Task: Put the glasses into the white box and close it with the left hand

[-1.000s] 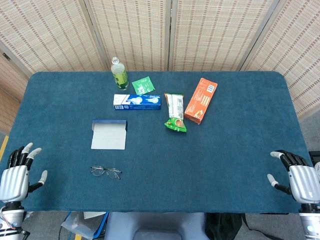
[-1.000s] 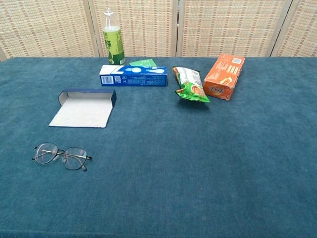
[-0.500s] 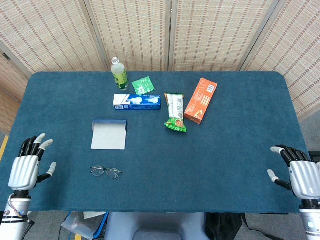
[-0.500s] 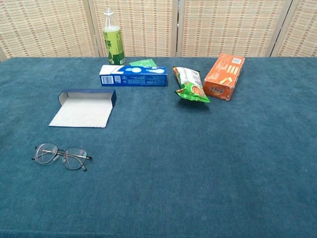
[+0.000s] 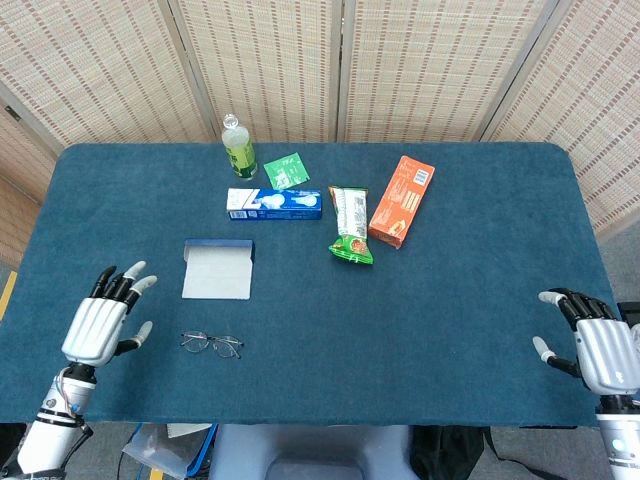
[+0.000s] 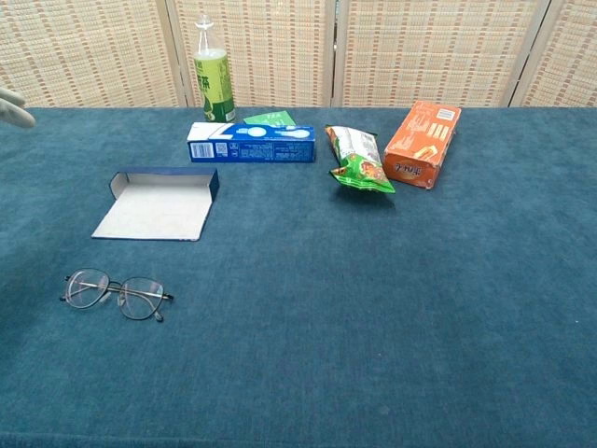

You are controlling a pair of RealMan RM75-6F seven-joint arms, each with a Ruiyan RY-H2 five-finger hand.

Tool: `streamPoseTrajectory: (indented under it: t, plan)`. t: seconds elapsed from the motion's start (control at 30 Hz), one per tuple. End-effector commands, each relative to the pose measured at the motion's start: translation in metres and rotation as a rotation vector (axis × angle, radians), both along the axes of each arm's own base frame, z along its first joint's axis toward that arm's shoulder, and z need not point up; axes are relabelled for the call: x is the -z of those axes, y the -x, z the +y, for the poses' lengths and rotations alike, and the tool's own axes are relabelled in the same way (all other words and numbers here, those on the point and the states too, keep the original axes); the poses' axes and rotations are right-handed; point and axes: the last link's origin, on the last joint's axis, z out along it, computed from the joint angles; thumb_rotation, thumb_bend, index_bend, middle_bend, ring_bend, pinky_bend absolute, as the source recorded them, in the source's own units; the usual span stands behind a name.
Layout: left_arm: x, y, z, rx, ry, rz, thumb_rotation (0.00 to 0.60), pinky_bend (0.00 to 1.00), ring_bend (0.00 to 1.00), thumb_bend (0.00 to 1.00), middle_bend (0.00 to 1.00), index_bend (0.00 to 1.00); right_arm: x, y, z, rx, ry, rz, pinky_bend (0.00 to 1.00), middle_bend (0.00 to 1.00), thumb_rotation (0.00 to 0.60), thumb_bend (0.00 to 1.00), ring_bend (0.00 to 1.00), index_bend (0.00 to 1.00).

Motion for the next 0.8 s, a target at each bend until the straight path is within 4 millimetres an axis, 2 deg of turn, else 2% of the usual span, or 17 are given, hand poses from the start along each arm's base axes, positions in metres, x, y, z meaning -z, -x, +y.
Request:
streamPoseTrajectory:
  t: [0.03, 0.2, 0.4, 0.8]
  plan:
    - [0.015, -0.011, 0.001, 0.043, 0.074, 0.027, 0.600, 0.04, 0.14, 0.33, 0.14, 0.21, 0.000, 0.000, -0.001, 0.000, -0.003, 0.001, 0.23, 0.25, 0.600, 0.26, 0.23, 0.26]
    - [0.034, -0.024, 0.006, 0.080, 0.158, 0.054, 0.600, 0.02, 0.13, 0.33, 0.12, 0.26, -0.001, 0.001, -0.002, 0.000, -0.004, 0.002, 0.23, 0.25, 0.600, 0.26, 0.23, 0.26]
    - [0.064, -0.036, 0.011, 0.101, 0.240, 0.108, 0.600, 0.00, 0.12, 0.33, 0.10, 0.28, -0.001, 0.003, -0.002, 0.007, -0.009, 0.003, 0.23, 0.25, 0.600, 0.26, 0.23, 0.26]
    - [0.104, -0.036, 0.017, 0.038, 0.308, 0.218, 0.600, 0.00, 0.10, 0.33, 0.08, 0.33, 0.000, 0.009, 0.000, 0.020, -0.009, -0.007, 0.23, 0.25, 0.600, 0.26, 0.23, 0.26]
